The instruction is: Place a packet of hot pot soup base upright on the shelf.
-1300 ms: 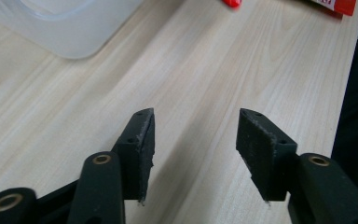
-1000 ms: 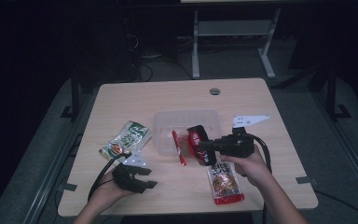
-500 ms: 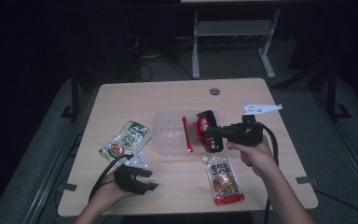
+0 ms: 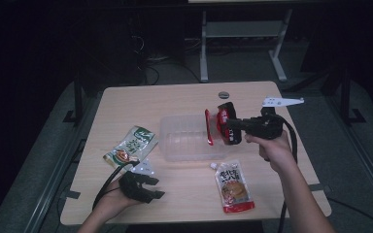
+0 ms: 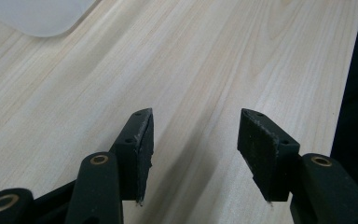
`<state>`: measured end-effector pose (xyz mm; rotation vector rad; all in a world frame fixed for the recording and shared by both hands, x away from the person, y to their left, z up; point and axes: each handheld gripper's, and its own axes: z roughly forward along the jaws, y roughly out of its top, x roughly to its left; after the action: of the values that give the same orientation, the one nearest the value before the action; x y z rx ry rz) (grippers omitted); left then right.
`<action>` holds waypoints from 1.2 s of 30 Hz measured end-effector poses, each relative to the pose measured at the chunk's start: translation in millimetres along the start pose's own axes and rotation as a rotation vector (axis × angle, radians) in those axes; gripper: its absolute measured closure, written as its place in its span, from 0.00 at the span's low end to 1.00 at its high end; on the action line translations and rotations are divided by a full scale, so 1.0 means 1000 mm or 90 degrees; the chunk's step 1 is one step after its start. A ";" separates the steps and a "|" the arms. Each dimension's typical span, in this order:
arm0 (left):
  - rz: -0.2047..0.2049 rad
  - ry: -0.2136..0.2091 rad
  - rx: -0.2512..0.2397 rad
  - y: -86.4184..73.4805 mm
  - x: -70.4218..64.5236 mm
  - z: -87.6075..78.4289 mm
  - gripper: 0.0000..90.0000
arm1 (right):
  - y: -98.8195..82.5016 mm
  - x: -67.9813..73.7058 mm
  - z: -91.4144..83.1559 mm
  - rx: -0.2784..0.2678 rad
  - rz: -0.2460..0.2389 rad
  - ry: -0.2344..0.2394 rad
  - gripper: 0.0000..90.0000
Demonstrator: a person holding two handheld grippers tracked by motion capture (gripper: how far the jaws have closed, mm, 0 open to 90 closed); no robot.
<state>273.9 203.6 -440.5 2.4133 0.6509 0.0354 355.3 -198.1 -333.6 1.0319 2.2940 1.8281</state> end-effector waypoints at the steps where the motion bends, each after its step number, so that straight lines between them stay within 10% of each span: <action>1: 0.000 -0.001 0.001 0.000 0.000 0.000 0.51 | 0.000 -0.001 -0.001 0.000 0.001 -0.003 1.00; 36: -0.004 -0.014 0.017 -0.001 -0.001 0.002 0.50 | -0.016 -0.021 0.004 0.065 0.025 -0.090 1.00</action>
<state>273.1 202.8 -443.1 2.4337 0.6531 -0.0035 366.0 -206.9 -356.1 1.1868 2.3201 1.6071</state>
